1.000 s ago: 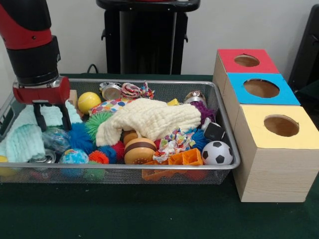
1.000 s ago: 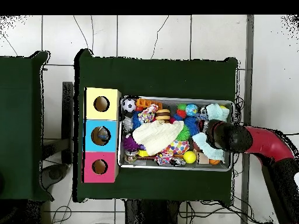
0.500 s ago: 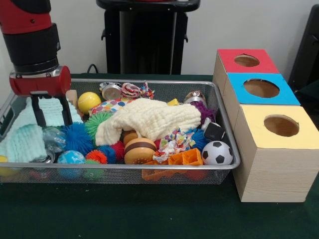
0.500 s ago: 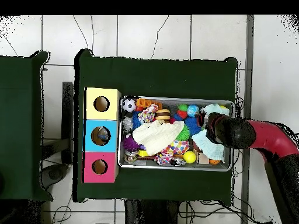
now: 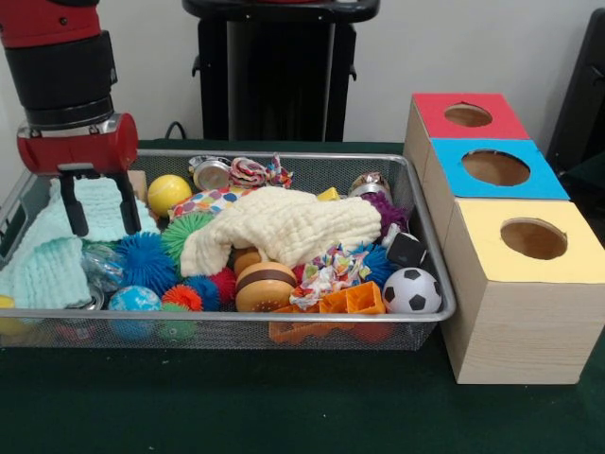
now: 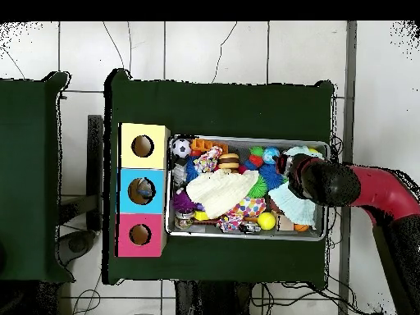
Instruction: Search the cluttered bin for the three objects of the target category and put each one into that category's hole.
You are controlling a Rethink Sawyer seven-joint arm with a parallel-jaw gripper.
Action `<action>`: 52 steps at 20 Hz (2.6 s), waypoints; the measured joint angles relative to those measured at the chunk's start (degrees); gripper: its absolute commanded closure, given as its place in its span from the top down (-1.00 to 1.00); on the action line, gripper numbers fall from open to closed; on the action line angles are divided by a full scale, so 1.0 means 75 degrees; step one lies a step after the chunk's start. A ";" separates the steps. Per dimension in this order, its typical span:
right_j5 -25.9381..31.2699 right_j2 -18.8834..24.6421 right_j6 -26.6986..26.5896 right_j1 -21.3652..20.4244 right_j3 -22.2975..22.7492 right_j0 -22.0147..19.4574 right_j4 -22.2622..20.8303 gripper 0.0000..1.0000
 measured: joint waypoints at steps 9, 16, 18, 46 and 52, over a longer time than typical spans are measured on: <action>0.0000 0.0000 0.0000 0.0035 0.0007 -0.0041 0.0000 1.00; -0.0002 -0.0001 0.0000 0.0265 0.0006 -0.0056 -0.0016 1.00; -0.0008 -0.0001 0.0000 0.0357 0.0006 -0.0055 -0.0030 1.00; -0.0589 -0.0002 0.0000 0.1305 -0.0002 -0.0061 -0.0649 1.00; -0.0589 -0.0001 0.0000 0.1302 -0.0001 -0.0128 -0.0650 1.00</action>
